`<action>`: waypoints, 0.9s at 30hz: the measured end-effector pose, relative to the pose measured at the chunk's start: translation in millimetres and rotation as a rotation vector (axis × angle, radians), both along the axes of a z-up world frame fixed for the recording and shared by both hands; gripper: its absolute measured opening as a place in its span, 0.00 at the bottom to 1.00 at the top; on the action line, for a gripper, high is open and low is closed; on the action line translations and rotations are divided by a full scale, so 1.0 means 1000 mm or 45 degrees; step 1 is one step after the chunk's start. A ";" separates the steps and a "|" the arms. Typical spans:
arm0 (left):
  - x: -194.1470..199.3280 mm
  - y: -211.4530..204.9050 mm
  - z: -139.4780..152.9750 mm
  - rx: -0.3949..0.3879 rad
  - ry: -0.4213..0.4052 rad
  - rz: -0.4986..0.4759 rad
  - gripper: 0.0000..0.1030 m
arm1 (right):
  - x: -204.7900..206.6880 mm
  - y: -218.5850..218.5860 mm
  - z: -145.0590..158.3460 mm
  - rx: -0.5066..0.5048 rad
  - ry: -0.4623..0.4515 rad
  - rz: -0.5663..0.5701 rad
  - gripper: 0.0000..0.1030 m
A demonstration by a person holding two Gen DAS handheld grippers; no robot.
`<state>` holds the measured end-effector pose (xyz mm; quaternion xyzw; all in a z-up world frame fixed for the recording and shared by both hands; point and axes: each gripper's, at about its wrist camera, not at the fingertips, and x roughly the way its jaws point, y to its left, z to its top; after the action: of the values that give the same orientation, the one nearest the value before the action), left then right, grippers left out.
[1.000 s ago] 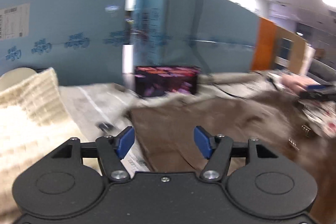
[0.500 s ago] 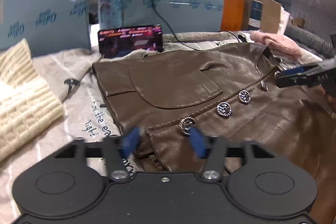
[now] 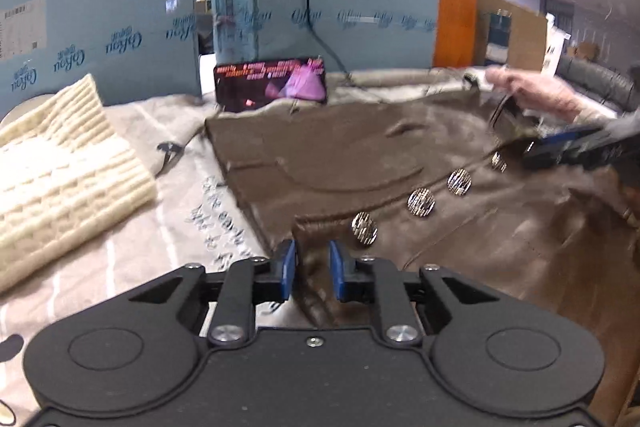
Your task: Fold clothes
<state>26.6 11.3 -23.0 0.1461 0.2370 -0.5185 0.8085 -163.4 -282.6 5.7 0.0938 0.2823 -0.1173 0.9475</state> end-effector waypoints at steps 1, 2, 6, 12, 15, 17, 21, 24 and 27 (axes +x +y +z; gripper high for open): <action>0.001 0.001 0.002 -0.019 -0.007 0.014 0.21 | -0.002 0.001 0.002 -0.017 -0.013 -0.017 0.80; 0.001 0.003 0.003 -0.039 -0.014 0.029 0.22 | -0.007 0.002 0.004 -0.029 -0.030 -0.034 0.80; 0.002 0.011 0.012 -0.137 -0.048 0.066 0.56 | -0.029 0.001 0.011 -0.085 -0.075 -0.112 0.80; -0.015 0.029 0.023 -0.262 -0.106 -0.105 0.89 | -0.059 -0.015 0.003 -0.026 -0.066 -0.263 0.81; -0.029 0.041 0.026 -0.305 -0.167 -0.238 1.00 | -0.071 -0.012 -0.003 -0.049 -0.068 -0.297 0.85; -0.040 0.046 0.027 -0.303 -0.198 -0.303 1.00 | -0.078 -0.009 -0.005 -0.075 -0.084 -0.282 0.90; -0.061 0.053 0.028 -0.262 -0.212 -0.472 1.00 | -0.092 0.005 -0.001 -0.111 -0.165 -0.190 1.00; -0.080 0.059 0.028 -0.221 -0.228 -0.597 1.00 | -0.099 0.019 0.005 -0.124 -0.209 -0.082 1.00; -0.097 0.063 0.022 -0.163 -0.231 -0.712 1.00 | -0.104 0.034 0.009 -0.126 -0.210 0.068 1.00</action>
<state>-70.9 74.0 -0.5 0.2002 0.0811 -0.7197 0.6598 -267.0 -248.2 14.9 0.0486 0.1996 -0.0976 0.9738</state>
